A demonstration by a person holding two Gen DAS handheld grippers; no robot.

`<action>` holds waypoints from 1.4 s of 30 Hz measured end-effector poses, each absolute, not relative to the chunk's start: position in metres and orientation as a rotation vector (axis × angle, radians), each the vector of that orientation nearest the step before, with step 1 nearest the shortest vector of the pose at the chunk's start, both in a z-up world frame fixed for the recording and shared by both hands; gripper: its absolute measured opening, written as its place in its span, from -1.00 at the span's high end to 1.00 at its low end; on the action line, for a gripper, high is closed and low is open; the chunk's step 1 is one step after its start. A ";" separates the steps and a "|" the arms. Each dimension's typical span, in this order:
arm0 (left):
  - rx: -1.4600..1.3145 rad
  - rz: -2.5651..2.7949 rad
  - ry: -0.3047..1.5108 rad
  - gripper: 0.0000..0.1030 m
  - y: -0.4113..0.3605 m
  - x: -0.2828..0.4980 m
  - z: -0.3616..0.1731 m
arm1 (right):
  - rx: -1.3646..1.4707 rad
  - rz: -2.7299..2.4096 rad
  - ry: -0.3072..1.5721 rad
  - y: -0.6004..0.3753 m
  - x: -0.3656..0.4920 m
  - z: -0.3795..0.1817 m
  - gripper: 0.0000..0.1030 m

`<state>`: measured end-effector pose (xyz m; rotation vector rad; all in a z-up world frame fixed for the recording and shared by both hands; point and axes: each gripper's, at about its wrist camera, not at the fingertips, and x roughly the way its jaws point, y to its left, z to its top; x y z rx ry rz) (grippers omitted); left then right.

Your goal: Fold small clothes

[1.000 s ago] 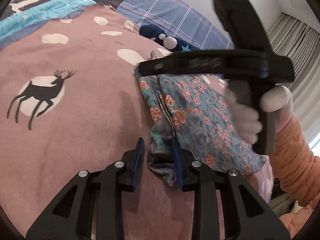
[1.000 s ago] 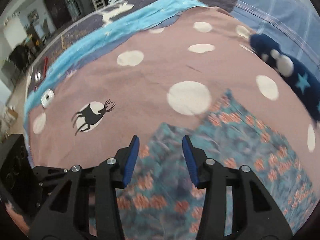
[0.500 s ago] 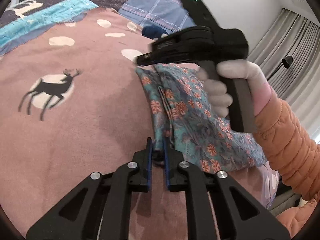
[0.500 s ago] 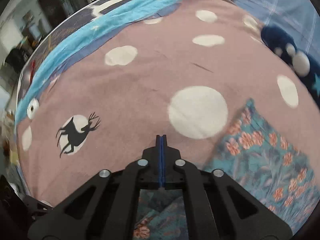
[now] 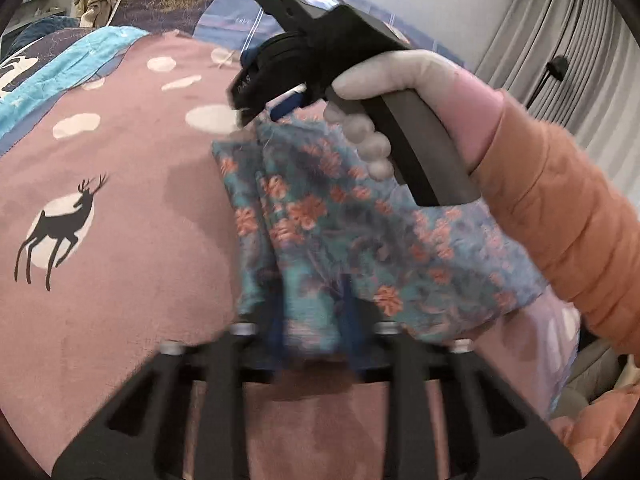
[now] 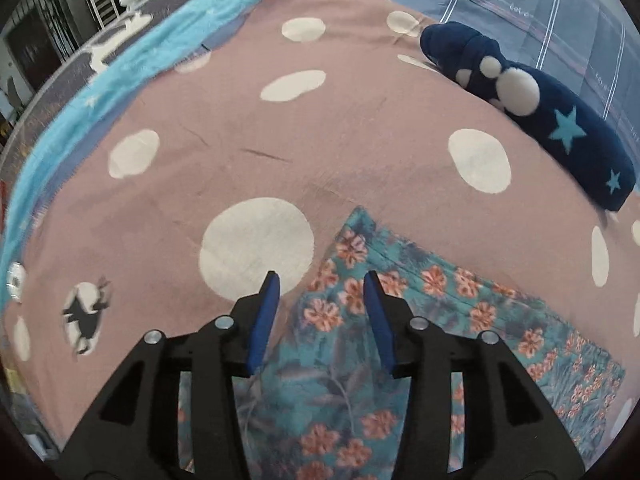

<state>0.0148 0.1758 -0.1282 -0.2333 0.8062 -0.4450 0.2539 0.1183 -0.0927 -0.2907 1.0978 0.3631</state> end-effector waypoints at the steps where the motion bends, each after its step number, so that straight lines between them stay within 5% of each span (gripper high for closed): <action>1: -0.257 -0.455 0.802 0.84 0.178 0.015 -0.128 | -0.331 0.339 1.083 0.124 0.256 -0.098 0.72; 2: -0.276 -0.461 0.792 0.86 0.183 0.013 -0.125 | -0.364 0.317 1.066 0.127 0.257 -0.103 0.95; 11: -0.282 -0.431 0.765 0.94 0.198 -0.015 -0.119 | -0.214 0.435 0.915 0.117 0.248 -0.047 0.96; 19: -0.270 -0.407 0.804 0.93 0.193 -0.017 -0.126 | -0.157 0.532 1.043 0.126 0.272 -0.110 0.94; 23: -0.229 -0.392 0.807 0.92 0.191 -0.024 -0.122 | -0.148 0.546 1.022 0.117 0.264 -0.091 0.36; 33: -0.263 -0.433 0.681 0.79 0.199 -0.034 -0.088 | -0.118 0.579 0.902 -0.006 0.145 -0.039 0.28; 38: -0.093 -0.482 0.784 0.33 0.146 -0.020 -0.110 | 0.027 0.489 0.936 -0.089 0.068 -0.067 0.20; 42: 0.055 -0.397 0.788 0.36 0.129 -0.023 -0.128 | 0.079 0.369 0.955 -0.138 0.032 -0.106 0.08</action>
